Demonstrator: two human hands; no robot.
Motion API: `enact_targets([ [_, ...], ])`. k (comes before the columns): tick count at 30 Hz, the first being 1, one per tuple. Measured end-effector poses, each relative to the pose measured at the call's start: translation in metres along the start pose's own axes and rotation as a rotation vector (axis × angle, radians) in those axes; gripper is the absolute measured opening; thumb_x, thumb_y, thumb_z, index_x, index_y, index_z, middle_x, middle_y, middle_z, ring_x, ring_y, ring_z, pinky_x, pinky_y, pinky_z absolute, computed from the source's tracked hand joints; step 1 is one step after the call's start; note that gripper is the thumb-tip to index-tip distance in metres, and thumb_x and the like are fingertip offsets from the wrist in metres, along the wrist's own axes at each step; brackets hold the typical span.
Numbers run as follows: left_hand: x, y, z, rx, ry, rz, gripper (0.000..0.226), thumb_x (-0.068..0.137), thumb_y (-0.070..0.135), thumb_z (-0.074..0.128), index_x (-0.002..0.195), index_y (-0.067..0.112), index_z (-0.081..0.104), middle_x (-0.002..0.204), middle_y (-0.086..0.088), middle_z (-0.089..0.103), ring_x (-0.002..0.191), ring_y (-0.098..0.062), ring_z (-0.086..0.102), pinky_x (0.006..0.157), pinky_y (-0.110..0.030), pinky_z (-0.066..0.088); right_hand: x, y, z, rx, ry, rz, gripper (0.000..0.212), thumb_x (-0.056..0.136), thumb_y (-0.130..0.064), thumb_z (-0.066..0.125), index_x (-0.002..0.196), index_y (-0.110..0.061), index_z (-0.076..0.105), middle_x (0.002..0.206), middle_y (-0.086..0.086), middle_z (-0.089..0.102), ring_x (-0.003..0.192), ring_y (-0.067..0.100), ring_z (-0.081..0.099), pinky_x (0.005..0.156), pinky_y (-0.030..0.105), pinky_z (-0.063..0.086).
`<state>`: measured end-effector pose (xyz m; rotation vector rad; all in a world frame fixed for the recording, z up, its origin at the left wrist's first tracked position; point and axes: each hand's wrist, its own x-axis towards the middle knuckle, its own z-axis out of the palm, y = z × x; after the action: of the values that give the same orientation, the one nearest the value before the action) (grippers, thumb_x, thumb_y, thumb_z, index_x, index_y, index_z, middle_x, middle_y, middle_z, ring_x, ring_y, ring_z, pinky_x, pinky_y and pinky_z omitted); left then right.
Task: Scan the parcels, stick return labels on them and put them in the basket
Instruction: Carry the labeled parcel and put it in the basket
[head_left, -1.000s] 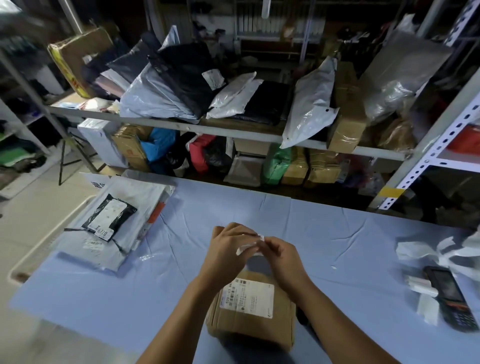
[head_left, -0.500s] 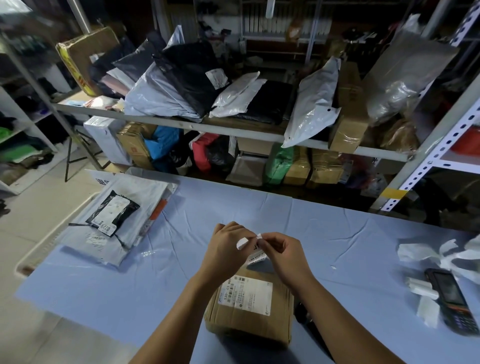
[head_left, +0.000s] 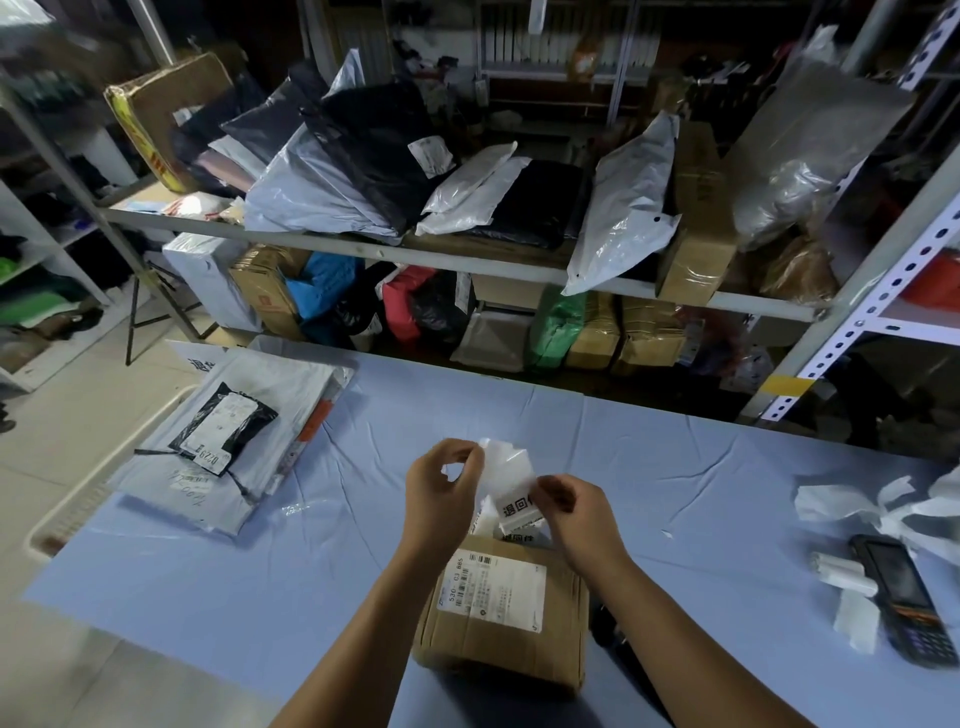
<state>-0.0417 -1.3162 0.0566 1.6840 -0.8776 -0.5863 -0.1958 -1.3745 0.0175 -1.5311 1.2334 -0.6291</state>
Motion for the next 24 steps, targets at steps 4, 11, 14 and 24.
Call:
enact_targets([
  [4, -0.003, 0.006, -0.002, 0.073, 0.152, 0.120, 0.011, 0.095, 0.018, 0.062, 0.088, 0.025, 0.066, 0.090, 0.019, 0.067, 0.088, -0.002, 0.063, 0.078, -0.021, 0.047, 0.003, 0.011, -0.005, -0.032, 0.216, 0.169, 0.014, 0.094, -0.020, 0.065, 0.105, -0.014, 0.069, 0.102, 0.001, 0.070, 0.098, 0.022, 0.068, 0.078, 0.035, 0.060],
  [11, -0.017, -0.007, 0.009, 0.645, 0.086, 0.793, 0.019, 0.092, 0.022, 0.056, 0.088, 0.012, 0.071, 0.099, -0.002, 0.068, 0.095, -0.017, 0.060, 0.080, -0.029, 0.040, -0.010, -0.034, -0.006, 0.477, 0.086, 0.340, 0.032, 0.089, -0.047, 0.068, 0.110, -0.023, 0.064, 0.096, 0.005, 0.076, 0.080, 0.018, 0.075, 0.065, 0.027, 0.059],
  [14, -0.027, -0.017, 0.012, 0.702, -0.003, 0.963, 0.011, 0.088, 0.018, 0.066, 0.096, 0.011, 0.069, 0.106, -0.007, 0.068, 0.101, -0.022, 0.062, 0.083, -0.031, 0.046, -0.015, -0.043, -0.005, 0.469, 0.105, 0.295, 0.032, 0.088, -0.029, 0.075, 0.117, -0.027, 0.060, 0.105, 0.006, 0.072, 0.090, 0.020, 0.073, 0.071, 0.026, 0.060],
  [24, -0.053, -0.039, 0.006, -0.321, -0.283, -0.319, 0.032, 0.085, 0.023, 0.076, 0.114, 0.024, 0.062, 0.089, -0.004, 0.076, 0.078, -0.019, 0.073, 0.061, -0.022, 0.053, -0.048, -0.004, -0.016, 0.233, 0.027, 0.209, 0.029, 0.089, -0.016, 0.072, 0.111, -0.028, 0.058, 0.084, -0.010, 0.076, 0.078, 0.004, 0.073, 0.057, 0.017, 0.055],
])
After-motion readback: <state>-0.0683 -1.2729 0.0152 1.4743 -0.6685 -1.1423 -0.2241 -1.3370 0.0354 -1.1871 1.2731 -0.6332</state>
